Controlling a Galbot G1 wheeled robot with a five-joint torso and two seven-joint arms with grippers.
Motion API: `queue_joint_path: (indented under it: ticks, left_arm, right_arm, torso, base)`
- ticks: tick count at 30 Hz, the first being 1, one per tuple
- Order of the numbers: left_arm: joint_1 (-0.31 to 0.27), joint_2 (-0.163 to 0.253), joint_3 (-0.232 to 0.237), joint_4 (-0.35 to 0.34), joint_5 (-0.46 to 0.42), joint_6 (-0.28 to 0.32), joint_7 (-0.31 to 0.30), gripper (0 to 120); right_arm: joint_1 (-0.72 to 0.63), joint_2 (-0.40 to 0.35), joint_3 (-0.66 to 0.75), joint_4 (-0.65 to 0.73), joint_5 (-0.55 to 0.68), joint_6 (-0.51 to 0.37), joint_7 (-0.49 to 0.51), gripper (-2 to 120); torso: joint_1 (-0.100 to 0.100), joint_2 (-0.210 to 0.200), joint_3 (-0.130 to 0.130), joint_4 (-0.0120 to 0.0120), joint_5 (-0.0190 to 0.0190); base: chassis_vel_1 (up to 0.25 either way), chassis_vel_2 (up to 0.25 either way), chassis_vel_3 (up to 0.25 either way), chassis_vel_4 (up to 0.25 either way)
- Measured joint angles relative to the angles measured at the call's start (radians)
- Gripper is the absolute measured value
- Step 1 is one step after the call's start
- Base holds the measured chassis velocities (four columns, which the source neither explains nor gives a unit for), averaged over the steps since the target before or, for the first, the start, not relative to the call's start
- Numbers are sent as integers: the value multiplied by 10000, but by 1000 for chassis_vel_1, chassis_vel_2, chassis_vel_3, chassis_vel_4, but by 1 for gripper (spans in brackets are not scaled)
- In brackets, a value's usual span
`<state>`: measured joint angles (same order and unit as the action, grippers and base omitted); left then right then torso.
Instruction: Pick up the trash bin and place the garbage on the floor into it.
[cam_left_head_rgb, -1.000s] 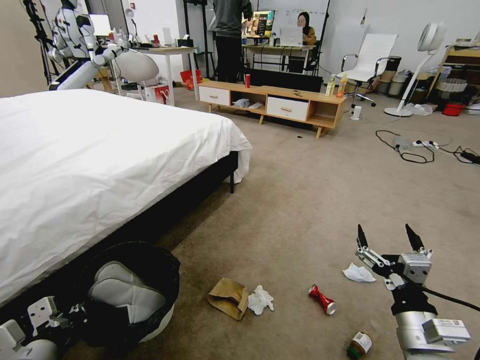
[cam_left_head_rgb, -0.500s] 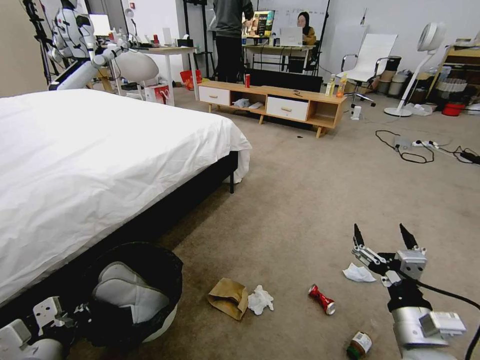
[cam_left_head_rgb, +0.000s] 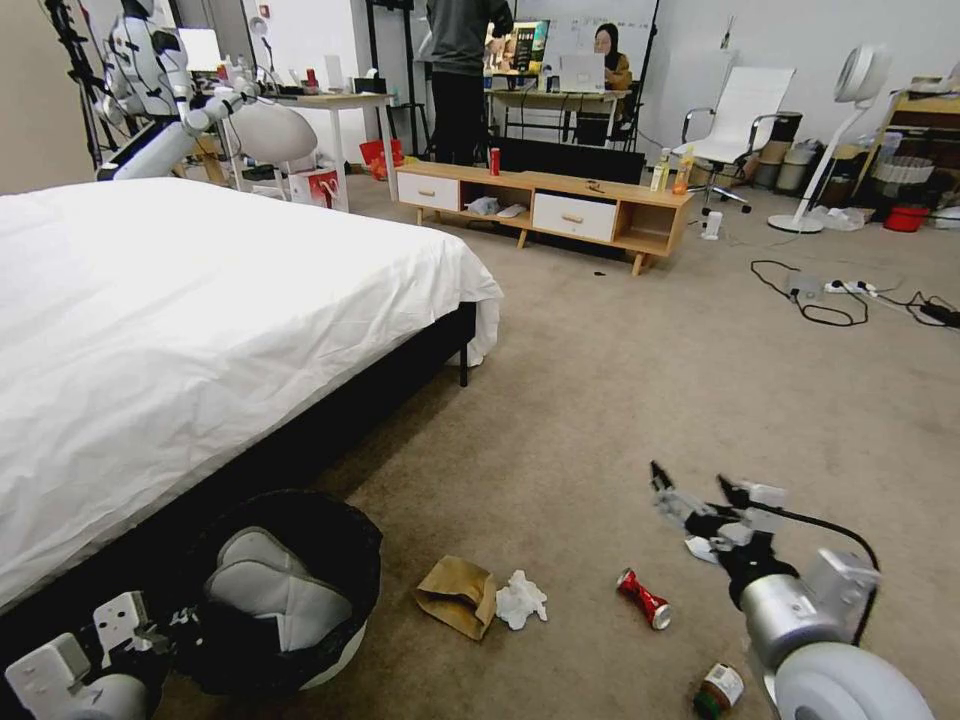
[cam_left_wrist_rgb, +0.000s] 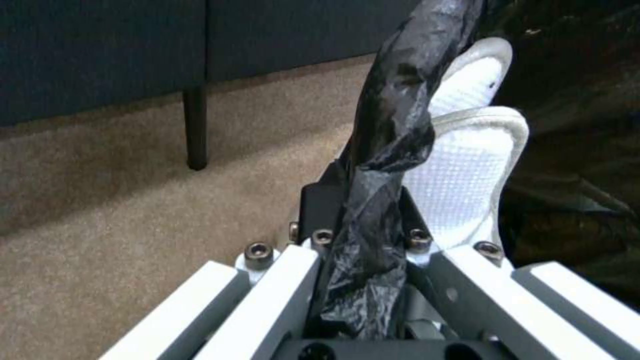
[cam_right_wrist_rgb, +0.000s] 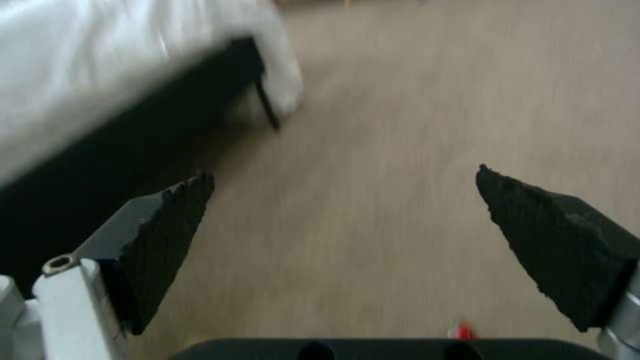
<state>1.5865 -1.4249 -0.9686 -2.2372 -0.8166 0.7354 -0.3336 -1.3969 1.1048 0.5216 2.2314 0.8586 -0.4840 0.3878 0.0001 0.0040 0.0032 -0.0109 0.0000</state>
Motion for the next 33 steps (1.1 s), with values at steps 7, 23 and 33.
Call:
queue_joint_path:
  ticks: [7, 23, 33]
  left_arm:
    - [50, -44, -44, -25, 88, 0, 20, 2]
    - [-4, -74, -88, 135, 159, 0, 35, 2]
    - [99, -124, -184, 118, 162, 0, 58, 2]
  right_arm:
    - [806, -96, -1090, -921, 1858, -1293, 1636, 100]
    - [2241, 899, -2814, -3494, 3340, -2136, 2716, 100]
    - [3054, 1338, -3425, -4790, 3078, -1944, 2393, 100]
  torso:
    - [0, 0, 0, 1, 1]
    - [0, 0, 1, 0, -1]
    - [0, -1, 0, 1, -1]
  base:
    - [0, 0, 0, 0]
    - [0, 0, 0, 0]
    - [0, 0, 0, 0]
